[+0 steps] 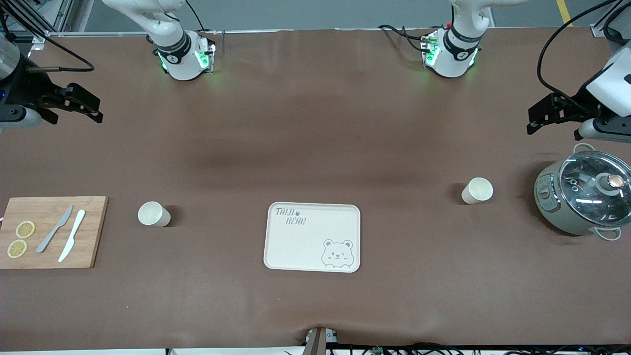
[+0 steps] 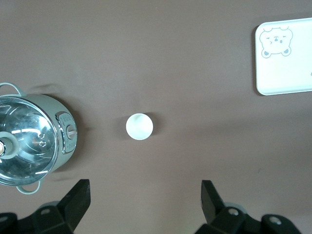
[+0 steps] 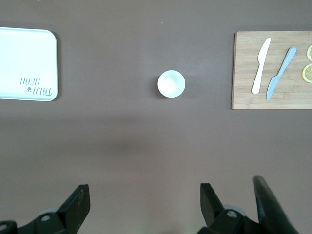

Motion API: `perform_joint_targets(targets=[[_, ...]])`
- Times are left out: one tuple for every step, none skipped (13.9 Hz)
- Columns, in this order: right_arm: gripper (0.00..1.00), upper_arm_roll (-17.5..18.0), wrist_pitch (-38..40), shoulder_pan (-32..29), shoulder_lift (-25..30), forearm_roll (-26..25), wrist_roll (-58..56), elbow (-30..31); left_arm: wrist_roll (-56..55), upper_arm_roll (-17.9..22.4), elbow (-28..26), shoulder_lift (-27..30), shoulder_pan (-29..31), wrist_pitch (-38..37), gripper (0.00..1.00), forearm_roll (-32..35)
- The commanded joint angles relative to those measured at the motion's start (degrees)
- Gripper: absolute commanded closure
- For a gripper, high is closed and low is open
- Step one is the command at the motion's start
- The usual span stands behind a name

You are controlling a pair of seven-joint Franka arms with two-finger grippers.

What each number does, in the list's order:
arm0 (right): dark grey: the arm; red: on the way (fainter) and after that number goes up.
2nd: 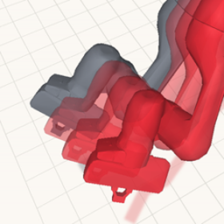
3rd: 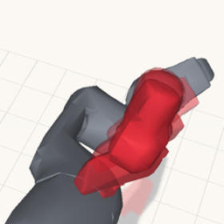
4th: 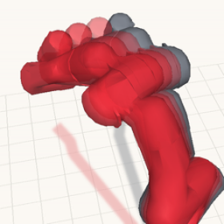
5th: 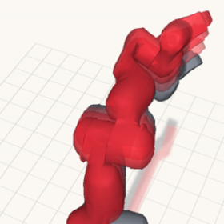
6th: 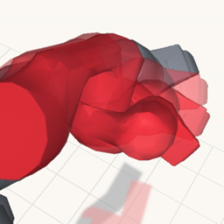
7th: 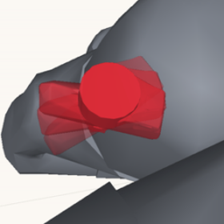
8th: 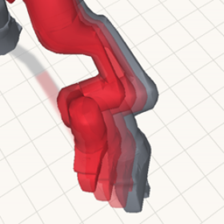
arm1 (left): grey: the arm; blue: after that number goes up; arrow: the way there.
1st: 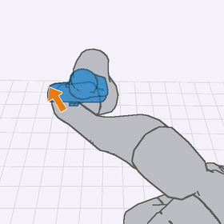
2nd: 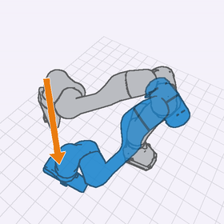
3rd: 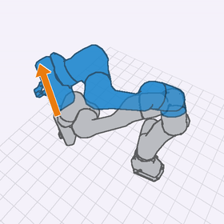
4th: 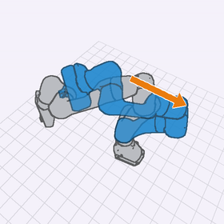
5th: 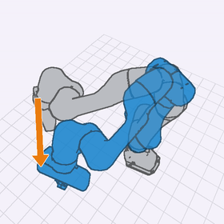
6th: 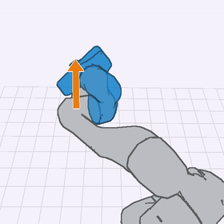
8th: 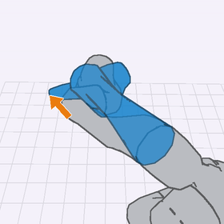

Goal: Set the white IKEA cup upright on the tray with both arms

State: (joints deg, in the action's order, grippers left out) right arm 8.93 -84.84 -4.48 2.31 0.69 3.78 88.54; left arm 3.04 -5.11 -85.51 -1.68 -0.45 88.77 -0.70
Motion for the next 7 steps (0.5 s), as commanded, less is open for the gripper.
perform_joint_targets(targets=[[0.0,0.03,0.73,0.08,-0.28,-1.3,-0.35,-0.56,0.92,-0.25,1.04,-0.17,0.01,-0.7,0.0,1.32],[0.0,0.03,0.73,0.17,-0.28,-1.3,-0.35,-0.65,1.0,-0.25,1.05,-0.17,0.01,-0.7,0.0,1.23],[0.0,0.03,0.56,0.26,-0.28,-1.3,-0.26,-0.65,1.09,-0.25,0.96,-0.17,0.09,-0.7,0.0,1.32],[0.0,0.03,0.29,0.26,-0.28,-1.3,-0.17,-0.65,1.35,-0.33,0.96,-0.08,0.27,-0.7,0.0,1.4],[0.0,0.03,0.29,0.26,-0.28,-1.3,-0.26,-0.65,1.7,-0.25,1.05,-0.08,0.18,-0.7,0.0,1.23],[0.0,0.03,0.29,0.26,-0.37,-1.3,-0.26,-0.65,1.79,-0.25,0.96,-0.08,0.09,-0.7,0.0,1.32],[0.0,0.03,0.29,0.26,-0.46,-1.3,-0.26,-0.65,1.62,-0.25,0.96,-0.17,0.09,-0.7,0.0,1.23]])
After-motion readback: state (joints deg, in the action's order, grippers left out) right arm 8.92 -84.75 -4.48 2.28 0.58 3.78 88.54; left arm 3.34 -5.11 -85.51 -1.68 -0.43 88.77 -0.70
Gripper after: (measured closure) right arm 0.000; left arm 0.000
